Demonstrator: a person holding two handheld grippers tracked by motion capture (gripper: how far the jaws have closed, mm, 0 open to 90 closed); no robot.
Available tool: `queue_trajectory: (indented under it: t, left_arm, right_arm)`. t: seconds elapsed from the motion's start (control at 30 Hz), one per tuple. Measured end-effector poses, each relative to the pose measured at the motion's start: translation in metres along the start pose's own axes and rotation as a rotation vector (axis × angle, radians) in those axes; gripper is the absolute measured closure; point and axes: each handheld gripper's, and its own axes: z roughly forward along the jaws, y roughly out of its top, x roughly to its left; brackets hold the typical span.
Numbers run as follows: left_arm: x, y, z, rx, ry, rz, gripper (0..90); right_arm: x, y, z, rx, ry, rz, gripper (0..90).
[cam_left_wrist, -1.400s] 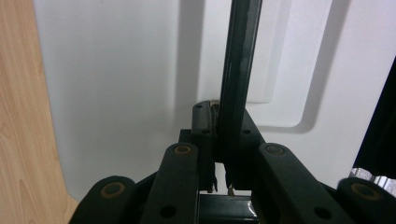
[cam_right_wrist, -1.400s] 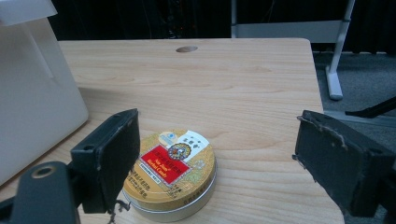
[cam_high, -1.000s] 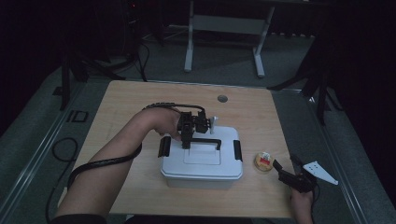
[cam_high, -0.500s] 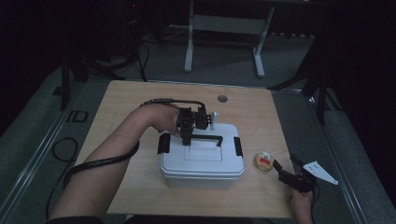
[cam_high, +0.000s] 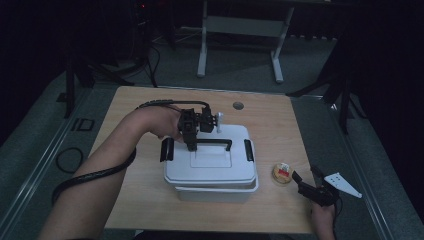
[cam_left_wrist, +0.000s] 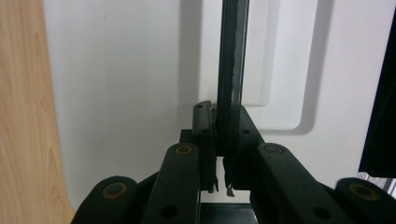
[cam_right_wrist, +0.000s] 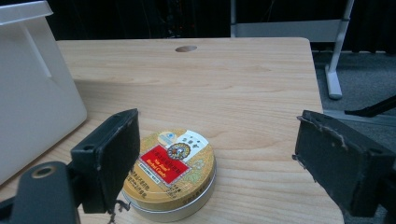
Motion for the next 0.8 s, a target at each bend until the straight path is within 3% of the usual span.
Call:
queue_trajectory:
  t: [0.27, 0.8]
  left_arm:
    - [0.001, -0.028, -0.008, -0.003, 0.007, -0.058, 83.3]
    - [-0.001, -0.103, -0.017, -0.035, 0.025, -0.188, 83.3]
  right_arm:
    - [0.0, 0.0, 0.0, 0.004, -0.005, -0.004, 13.9]
    - [0.002, 0.0, 0.001, 0.013, -0.014, -0.013, 13.9]
